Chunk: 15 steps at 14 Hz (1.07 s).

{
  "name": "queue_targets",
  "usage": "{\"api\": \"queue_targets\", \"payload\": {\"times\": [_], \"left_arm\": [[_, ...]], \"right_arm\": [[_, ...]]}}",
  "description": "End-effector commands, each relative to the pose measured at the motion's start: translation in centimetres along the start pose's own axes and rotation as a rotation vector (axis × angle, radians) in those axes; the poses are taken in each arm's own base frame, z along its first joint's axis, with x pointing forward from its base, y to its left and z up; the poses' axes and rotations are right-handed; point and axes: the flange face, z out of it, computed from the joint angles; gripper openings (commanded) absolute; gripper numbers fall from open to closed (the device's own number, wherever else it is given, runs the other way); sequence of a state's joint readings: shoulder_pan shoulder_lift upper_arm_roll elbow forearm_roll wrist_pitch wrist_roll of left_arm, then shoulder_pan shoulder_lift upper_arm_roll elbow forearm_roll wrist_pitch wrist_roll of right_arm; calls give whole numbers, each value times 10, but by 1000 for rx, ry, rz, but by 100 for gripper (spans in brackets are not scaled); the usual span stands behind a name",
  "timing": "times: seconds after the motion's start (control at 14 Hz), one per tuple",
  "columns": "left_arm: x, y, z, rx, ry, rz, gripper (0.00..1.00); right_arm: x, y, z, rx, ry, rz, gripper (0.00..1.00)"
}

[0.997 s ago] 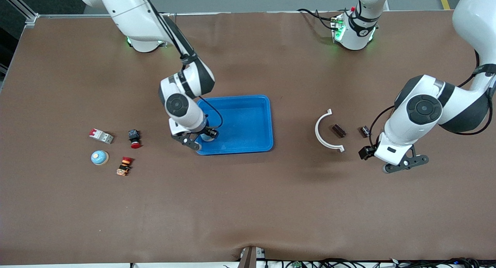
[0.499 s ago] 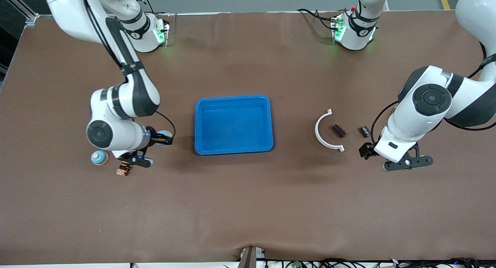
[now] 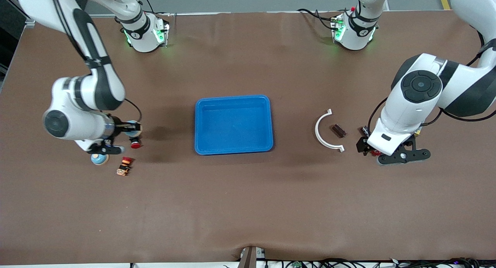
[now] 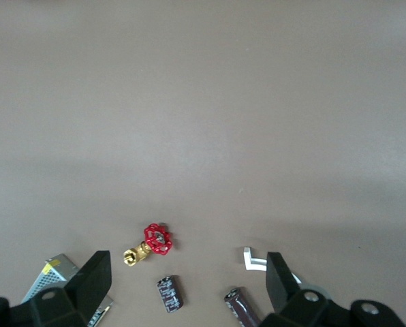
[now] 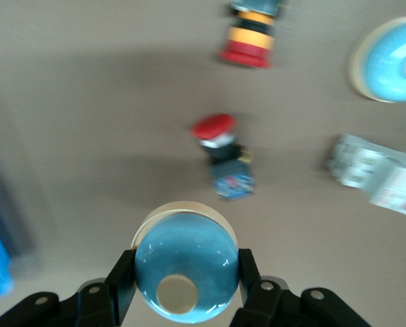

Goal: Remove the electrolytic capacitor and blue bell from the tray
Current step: 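Carry the bell toward the red buttons while the left gripper withdraws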

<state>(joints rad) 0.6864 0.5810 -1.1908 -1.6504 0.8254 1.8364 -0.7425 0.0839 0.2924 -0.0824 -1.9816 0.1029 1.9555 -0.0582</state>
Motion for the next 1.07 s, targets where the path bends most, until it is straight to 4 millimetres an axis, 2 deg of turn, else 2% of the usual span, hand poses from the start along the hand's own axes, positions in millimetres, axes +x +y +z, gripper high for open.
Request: {"api": "queue_targets", "payload": {"times": [0.0,0.07,0.21,0.43,0.57,0.71,1.0], "left_arm": [[1,-7,-28,39,-4,11,100],[0,-9,-35,41,-15,15,100],[-4,-9,-65,27,-20,46,100],[-9,-16,-86,28,-49,84,100],[-8,-26,-104,-14,-72,71,100],[-14,-28,-128,-48,-89,61,100],[-27,-49,-151,-20,-114,16,100]], "right_arm": [[-27,64,10,28,29,-88,0],[-34,85,17,29,41,-103,0],[-49,103,38,24,74,-114,0],[-67,110,84,5,125,-106,0],[-76,110,105,-6,147,-102,0],[-78,115,109,-6,146,-109,0],[-83,142,108,-2,159,-138,0]]}}
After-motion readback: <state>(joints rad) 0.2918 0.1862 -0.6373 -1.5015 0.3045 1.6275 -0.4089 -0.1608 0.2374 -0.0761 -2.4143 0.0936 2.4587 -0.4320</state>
